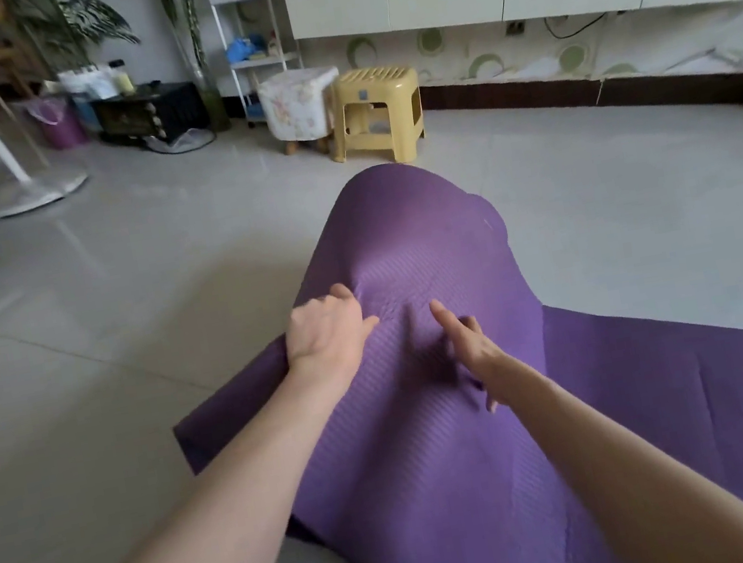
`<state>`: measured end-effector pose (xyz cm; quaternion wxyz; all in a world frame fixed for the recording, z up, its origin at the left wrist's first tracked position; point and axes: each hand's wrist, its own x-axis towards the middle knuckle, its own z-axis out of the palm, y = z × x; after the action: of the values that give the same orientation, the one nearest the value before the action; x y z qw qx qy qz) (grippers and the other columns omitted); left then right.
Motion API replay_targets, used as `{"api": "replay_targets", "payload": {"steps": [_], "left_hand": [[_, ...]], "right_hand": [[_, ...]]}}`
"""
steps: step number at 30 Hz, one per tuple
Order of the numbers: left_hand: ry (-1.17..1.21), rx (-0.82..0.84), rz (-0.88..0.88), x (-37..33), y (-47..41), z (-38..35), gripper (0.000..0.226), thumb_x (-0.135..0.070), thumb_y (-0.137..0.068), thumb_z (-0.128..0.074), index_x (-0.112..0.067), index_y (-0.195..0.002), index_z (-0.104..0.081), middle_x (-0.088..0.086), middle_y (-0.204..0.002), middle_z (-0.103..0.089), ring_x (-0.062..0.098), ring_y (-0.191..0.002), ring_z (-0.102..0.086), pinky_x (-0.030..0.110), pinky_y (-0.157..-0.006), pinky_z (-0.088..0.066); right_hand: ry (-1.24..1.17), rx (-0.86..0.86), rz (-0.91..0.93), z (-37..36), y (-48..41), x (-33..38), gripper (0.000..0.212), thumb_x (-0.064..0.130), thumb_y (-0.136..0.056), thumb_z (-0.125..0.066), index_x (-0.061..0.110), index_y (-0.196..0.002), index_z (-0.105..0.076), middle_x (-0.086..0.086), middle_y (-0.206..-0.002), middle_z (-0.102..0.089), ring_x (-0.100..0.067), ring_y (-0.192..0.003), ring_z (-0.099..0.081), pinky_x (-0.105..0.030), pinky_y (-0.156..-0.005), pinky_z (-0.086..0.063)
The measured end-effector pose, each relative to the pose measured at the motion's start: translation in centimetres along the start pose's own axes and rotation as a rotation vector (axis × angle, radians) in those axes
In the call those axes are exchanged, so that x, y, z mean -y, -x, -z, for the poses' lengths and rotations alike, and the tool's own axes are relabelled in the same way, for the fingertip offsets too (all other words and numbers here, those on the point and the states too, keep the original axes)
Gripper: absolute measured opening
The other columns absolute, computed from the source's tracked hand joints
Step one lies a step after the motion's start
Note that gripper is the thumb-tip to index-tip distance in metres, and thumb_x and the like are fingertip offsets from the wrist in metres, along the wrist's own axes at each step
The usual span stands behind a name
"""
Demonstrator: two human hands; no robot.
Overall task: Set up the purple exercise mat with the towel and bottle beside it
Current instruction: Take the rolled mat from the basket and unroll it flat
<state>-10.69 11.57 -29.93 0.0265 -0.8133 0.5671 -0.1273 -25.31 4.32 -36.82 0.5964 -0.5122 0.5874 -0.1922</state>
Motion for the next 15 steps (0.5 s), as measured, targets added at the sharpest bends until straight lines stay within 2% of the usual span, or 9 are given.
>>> {"api": "replay_targets", "payload": {"steps": [3,5,7,8,10,11,12,14,15], "left_hand": [[0.083,0.082,-0.023,-1.7,2.7,-3.6,0.060,-0.058,-0.091,-0.045,-0.005,-0.117,-0.046,0.014,-0.117,-0.064,0.028,-0.106,-0.063,0.036,-0.081,-0.048],[0.139,0.108,-0.062,-3.0,5.2,-6.3,0.068,-0.065,-0.083,-0.051,-0.003,-0.112,-0.052,0.015,-0.106,-0.066,0.026,-0.095,-0.067,0.032,-0.074,-0.049],[0.183,0.198,-0.164,-4.5,7.9,-7.5,0.071,-0.073,-0.058,-0.072,-0.007,-0.084,-0.065,0.011,-0.072,-0.067,0.021,-0.061,-0.067,0.026,-0.051,-0.048],[0.152,0.141,-0.229,-5.2,8.9,-8.3,0.069,-0.073,-0.052,-0.075,-0.008,-0.076,-0.067,0.009,-0.064,-0.065,0.020,-0.053,-0.064,0.024,-0.046,-0.045],[0.254,0.236,-0.332,-6.0,9.4,-9.2,0.058,-0.063,-0.079,-0.060,-0.007,-0.093,-0.068,0.013,-0.086,-0.067,0.028,-0.075,-0.068,0.031,-0.061,-0.049],[0.316,0.217,-0.359,-5.9,9.2,-9.6,0.048,-0.053,-0.089,-0.049,-0.009,-0.097,-0.066,0.012,-0.095,-0.066,0.030,-0.085,-0.067,0.033,-0.067,-0.048],[0.404,0.105,-0.360,-5.5,8.5,-9.9,0.039,-0.044,-0.090,-0.045,-0.012,-0.090,-0.067,0.009,-0.091,-0.064,0.029,-0.082,-0.066,0.033,-0.065,-0.048],[0.468,-0.136,-0.257,-3.7,6.5,-11.3,0.029,-0.039,-0.079,-0.048,-0.015,-0.073,-0.064,0.006,-0.075,-0.059,0.029,-0.067,-0.063,0.033,-0.056,-0.047],[0.434,-0.187,-0.166,-2.6,5.1,-12.4,0.028,-0.040,-0.077,-0.050,-0.014,-0.076,-0.062,0.007,-0.078,-0.059,0.030,-0.070,-0.061,0.036,-0.059,-0.046]], "right_hand": [[0.173,-0.008,0.005,-0.6,-0.2,0.8,0.091,0.078,-0.080,-0.039,0.029,-0.152,-0.014,-0.009,-0.161,-0.011,-0.042,-0.144,-0.014,-0.061,-0.114,-0.015],[0.199,-0.047,-0.027,-1.4,-0.3,1.2,0.116,0.085,-0.065,-0.048,0.024,-0.153,-0.004,-0.011,-0.161,-0.008,-0.043,-0.144,-0.013,-0.062,-0.113,-0.015],[0.183,-0.101,-0.083,-2.0,-0.6,1.2,0.146,0.088,-0.043,-0.059,0.018,-0.152,0.008,-0.016,-0.160,-0.009,-0.042,-0.144,-0.015,-0.059,-0.114,-0.017],[0.195,-0.120,-0.107,-2.2,-0.8,0.7,0.153,0.087,-0.036,-0.062,0.018,-0.152,0.010,-0.019,-0.160,-0.008,-0.042,-0.144,-0.015,-0.057,-0.115,-0.017],[0.276,-0.161,-0.182,-2.3,-1.5,-0.8,0.154,0.086,-0.037,-0.065,0.019,-0.151,0.014,-0.022,-0.159,0.000,-0.046,-0.144,-0.009,-0.059,-0.115,-0.013],[0.329,-0.189,-0.218,-2.2,-1.8,-1.6,0.150,0.085,-0.042,-0.066,0.021,-0.151,0.015,-0.023,-0.159,0.007,-0.049,-0.144,-0.004,-0.061,-0.115,-0.011],[0.369,-0.212,-0.243,-1.9,-2.1,-2.2,0.147,0.083,-0.046,-0.067,0.022,-0.151,0.016,-0.024,-0.157,0.013,-0.052,-0.143,-0.001,-0.062,-0.114,-0.009],[0.383,-0.231,-0.261,-1.3,-2.8,-3.1,0.147,0.081,-0.047,-0.070,0.023,-0.150,0.017,-0.024,-0.156,0.020,-0.054,-0.142,0.001,-0.062,-0.115,-0.007],[0.374,-0.231,-0.265,-1.1,-3.4,-3.5,0.147,0.081,-0.047,-0.071,0.023,-0.150,0.018,-0.024,-0.156,0.020,-0.054,-0.142,0.001,-0.061,-0.115,-0.007]]}}
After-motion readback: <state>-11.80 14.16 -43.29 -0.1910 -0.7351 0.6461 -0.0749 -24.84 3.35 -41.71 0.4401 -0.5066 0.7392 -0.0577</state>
